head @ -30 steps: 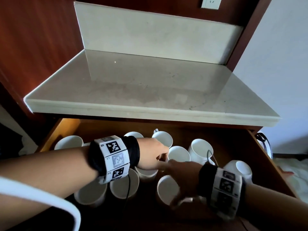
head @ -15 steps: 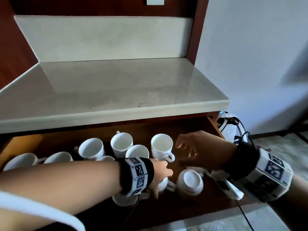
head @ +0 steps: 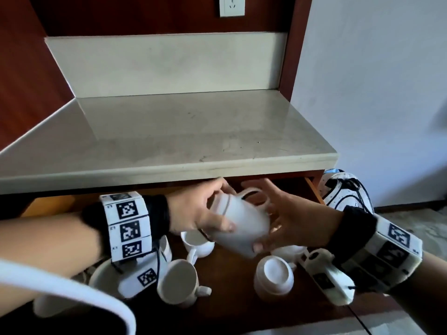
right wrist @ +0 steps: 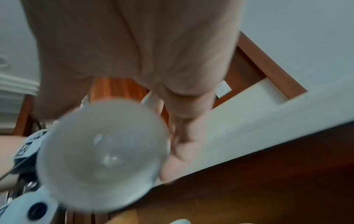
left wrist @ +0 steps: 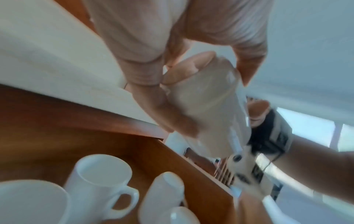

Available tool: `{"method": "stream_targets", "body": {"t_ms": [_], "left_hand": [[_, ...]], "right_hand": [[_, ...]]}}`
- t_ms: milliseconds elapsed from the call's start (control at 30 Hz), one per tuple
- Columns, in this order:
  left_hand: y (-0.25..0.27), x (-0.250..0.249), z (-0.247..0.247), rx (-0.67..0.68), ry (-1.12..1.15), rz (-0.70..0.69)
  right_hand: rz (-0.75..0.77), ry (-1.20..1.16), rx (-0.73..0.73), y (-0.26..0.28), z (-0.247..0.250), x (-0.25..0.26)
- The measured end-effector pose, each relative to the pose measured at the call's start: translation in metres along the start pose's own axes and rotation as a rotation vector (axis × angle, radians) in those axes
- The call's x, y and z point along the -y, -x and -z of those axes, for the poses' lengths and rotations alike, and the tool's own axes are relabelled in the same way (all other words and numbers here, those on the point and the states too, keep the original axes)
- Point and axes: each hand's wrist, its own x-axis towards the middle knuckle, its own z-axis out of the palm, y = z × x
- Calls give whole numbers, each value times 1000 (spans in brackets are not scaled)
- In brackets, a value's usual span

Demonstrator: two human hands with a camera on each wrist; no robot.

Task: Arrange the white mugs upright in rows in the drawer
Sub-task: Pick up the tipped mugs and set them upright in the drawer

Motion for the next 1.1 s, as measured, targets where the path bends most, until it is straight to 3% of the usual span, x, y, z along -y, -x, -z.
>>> {"method": "stream_targets", "body": {"t_ms": [67,133,267,367,433,500,567,633,700,833,1100], "left_hand": [[6,-2,-2,-44,466,-12],[8,1,-10,-94,778,35],[9,15,-19,-195,859,63],[12,22,-15,-177,891,77],[16,23,-5,-132,818,115],[15,23,9,-184,567,169],[16,27,24,-245,87,223],[20,35,36,-213,-397,258],[24,41,41,-122,-666,272],[36,50,44,-42,-803,301],[56,75,55,-2,-808,301]], "right_hand": [[94,-297,-192,-5,-3,4],[153,-453,-323,-10,-6,8],[107,-287,-259,-17,-12,10],[71,-300,-244,-19,-19,11],[40,-243,-285,-24,-23,17],[-51,-28,-264,-26,-21,22],[-163,286,-193,-31,-26,27],[-201,495,-110,-40,-40,25],[-244,606,-14,-51,-56,15],[-379,772,192,-73,-83,1],[-464,930,389,-93,-118,-8]]}}
